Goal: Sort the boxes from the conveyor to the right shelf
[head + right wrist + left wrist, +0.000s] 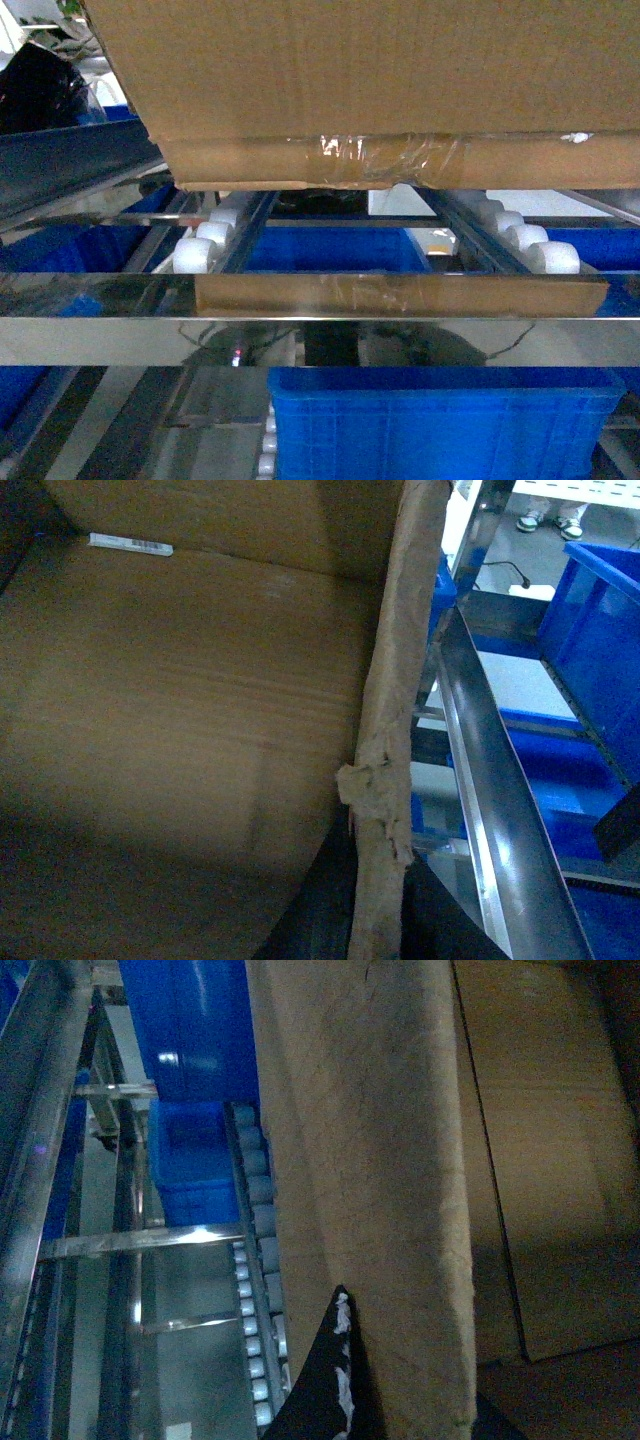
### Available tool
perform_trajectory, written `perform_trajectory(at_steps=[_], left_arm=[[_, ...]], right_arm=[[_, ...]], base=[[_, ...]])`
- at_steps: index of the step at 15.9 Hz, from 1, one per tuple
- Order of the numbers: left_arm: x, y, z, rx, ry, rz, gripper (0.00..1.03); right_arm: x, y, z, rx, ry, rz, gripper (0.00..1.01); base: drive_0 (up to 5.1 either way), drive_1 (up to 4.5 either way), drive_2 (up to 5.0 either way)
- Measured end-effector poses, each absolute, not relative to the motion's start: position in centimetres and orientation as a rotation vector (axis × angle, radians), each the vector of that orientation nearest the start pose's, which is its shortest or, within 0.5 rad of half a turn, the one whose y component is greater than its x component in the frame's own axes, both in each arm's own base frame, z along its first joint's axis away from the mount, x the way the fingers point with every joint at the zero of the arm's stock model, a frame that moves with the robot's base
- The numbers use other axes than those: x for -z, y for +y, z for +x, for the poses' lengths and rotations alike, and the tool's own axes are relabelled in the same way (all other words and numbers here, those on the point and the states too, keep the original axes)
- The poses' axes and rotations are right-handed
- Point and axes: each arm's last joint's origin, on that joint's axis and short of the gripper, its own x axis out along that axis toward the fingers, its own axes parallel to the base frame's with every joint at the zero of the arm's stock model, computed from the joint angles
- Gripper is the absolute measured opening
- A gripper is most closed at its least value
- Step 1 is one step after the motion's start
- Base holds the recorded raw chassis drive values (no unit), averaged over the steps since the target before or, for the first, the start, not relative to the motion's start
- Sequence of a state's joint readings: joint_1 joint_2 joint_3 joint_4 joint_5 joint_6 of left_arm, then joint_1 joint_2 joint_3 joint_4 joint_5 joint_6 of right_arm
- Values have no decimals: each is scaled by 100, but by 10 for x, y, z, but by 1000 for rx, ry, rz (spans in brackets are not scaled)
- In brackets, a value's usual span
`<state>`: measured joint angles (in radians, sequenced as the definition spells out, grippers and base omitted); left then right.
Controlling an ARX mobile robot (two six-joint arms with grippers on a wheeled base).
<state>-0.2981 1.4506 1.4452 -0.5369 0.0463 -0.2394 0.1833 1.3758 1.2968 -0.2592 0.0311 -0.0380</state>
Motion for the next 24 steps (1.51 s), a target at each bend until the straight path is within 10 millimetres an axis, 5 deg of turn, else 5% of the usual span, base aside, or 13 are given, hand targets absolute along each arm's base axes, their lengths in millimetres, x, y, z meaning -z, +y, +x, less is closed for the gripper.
perform_trajectory(at_steps=[3, 19, 24], left_arm=[[-370, -94, 301, 271, 669, -149, 4], [-354, -107, 376, 284, 782, -176, 4], [-368, -112, 379, 370, 730, -230, 53]], right_arm=[[-368, 55, 303, -164, 401, -87, 4], [-349, 46, 377, -162, 510, -77, 6], [-355, 40, 382, -124, 447, -69, 59]], base=[[0, 0, 0], [0, 0, 0], [0, 0, 0]])
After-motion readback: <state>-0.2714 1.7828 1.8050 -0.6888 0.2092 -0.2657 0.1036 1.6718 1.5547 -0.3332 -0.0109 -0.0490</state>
